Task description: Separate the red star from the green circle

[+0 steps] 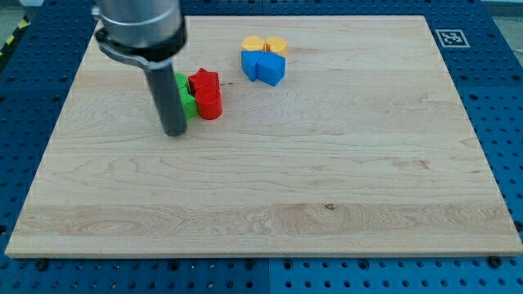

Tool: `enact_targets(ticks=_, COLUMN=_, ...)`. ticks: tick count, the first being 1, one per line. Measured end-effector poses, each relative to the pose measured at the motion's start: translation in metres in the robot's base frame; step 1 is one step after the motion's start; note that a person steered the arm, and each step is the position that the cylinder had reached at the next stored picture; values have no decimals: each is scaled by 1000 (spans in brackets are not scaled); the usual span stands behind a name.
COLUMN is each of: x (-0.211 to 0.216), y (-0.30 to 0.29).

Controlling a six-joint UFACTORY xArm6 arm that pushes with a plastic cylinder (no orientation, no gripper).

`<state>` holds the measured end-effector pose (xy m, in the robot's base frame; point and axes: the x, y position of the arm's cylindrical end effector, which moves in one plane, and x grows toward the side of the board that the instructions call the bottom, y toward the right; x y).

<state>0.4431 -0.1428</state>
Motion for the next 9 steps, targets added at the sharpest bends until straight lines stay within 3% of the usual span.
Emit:
enact_targets(ticks=2, x=-24, y=-57)
enact_targets(ticks=4, x=-107, y=-64)
enact_targets(ticks=9, x=-93, y=23)
